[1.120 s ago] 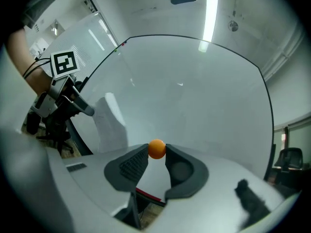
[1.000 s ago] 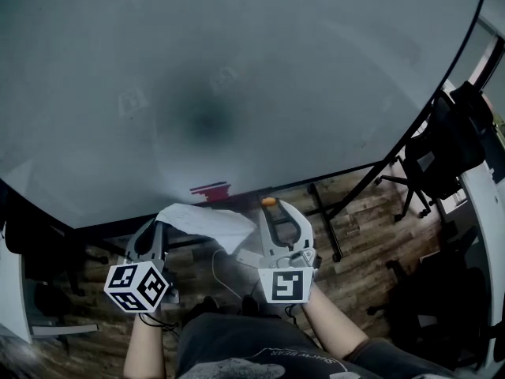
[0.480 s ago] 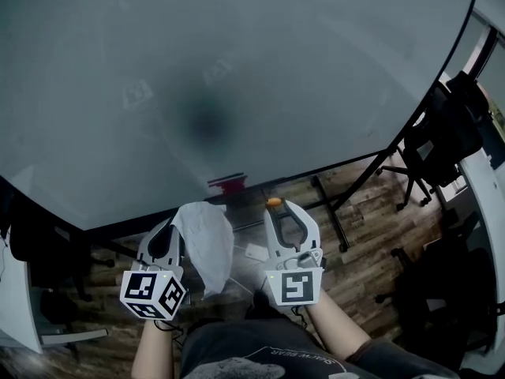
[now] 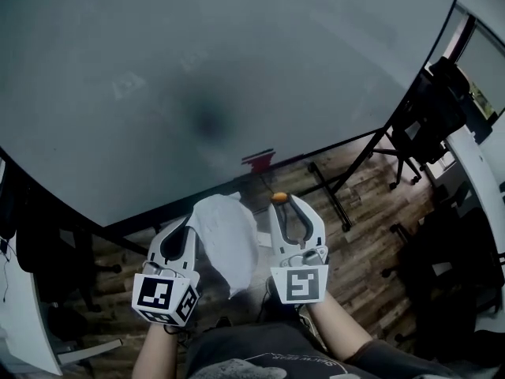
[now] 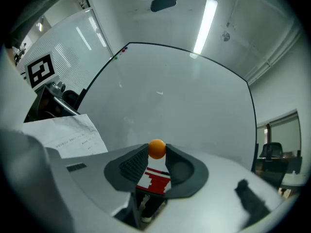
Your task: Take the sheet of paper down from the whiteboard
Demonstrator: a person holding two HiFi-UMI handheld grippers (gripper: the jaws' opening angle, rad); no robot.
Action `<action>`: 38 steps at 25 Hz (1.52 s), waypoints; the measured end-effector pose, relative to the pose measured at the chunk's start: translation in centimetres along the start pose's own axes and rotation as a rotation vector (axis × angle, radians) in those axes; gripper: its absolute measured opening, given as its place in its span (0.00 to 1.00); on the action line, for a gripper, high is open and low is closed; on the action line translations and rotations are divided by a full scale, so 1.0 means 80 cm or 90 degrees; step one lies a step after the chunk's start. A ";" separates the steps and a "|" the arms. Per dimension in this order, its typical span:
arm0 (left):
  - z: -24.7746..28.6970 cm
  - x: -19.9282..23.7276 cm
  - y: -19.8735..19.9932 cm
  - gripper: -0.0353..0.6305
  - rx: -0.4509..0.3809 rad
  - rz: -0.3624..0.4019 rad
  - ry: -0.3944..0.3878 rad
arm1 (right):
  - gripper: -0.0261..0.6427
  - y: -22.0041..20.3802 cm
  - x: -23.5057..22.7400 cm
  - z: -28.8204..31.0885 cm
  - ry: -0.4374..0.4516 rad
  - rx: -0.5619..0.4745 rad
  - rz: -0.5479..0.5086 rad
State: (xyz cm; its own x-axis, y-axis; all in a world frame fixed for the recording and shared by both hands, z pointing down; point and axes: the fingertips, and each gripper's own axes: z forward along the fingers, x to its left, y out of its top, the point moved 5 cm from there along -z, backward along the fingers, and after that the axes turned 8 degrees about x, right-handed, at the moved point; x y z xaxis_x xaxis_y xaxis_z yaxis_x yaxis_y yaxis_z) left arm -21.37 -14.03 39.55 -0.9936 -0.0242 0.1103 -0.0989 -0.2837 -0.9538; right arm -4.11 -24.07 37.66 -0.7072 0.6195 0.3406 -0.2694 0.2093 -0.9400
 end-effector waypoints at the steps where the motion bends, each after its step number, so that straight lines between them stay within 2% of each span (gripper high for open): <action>1: -0.013 0.003 0.000 0.07 -0.003 0.001 -0.005 | 0.21 0.006 0.008 -0.010 -0.009 0.001 0.002; 5: -0.059 0.018 -0.013 0.07 -0.004 0.003 -0.027 | 0.21 0.019 0.040 -0.044 -0.054 0.011 0.023; 9: -0.096 0.033 -0.031 0.07 0.001 0.012 -0.052 | 0.21 0.025 0.071 -0.077 -0.082 0.031 0.011; 14: -0.121 0.034 -0.049 0.07 0.005 0.009 -0.097 | 0.21 0.036 0.091 -0.120 -0.127 0.050 -0.002; 17: -0.125 0.028 -0.051 0.07 0.007 0.015 -0.107 | 0.21 0.039 0.090 -0.139 -0.147 0.056 0.008; 23: -0.135 0.002 -0.047 0.07 -0.004 0.038 -0.107 | 0.21 0.042 0.082 -0.176 -0.171 0.045 -0.008; 28: -0.156 -0.035 -0.049 0.07 -0.004 0.048 -0.091 | 0.21 0.040 0.079 -0.213 -0.155 0.049 -0.002; 34: -0.190 -0.081 -0.078 0.07 0.030 0.046 -0.087 | 0.21 0.022 0.074 -0.287 -0.154 0.070 0.016; 38: -0.222 -0.117 -0.093 0.07 0.037 0.050 -0.082 | 0.21 0.011 0.075 -0.342 -0.147 0.099 0.063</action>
State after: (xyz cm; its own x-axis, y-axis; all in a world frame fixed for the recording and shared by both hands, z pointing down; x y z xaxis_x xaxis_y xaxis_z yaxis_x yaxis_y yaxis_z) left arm -12.30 5.33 40.65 -0.9827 -0.1696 0.0738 -0.0138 -0.3306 -0.9437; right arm 9.32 0.52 38.37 -0.8606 0.4386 0.2589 -0.2752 0.0273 -0.9610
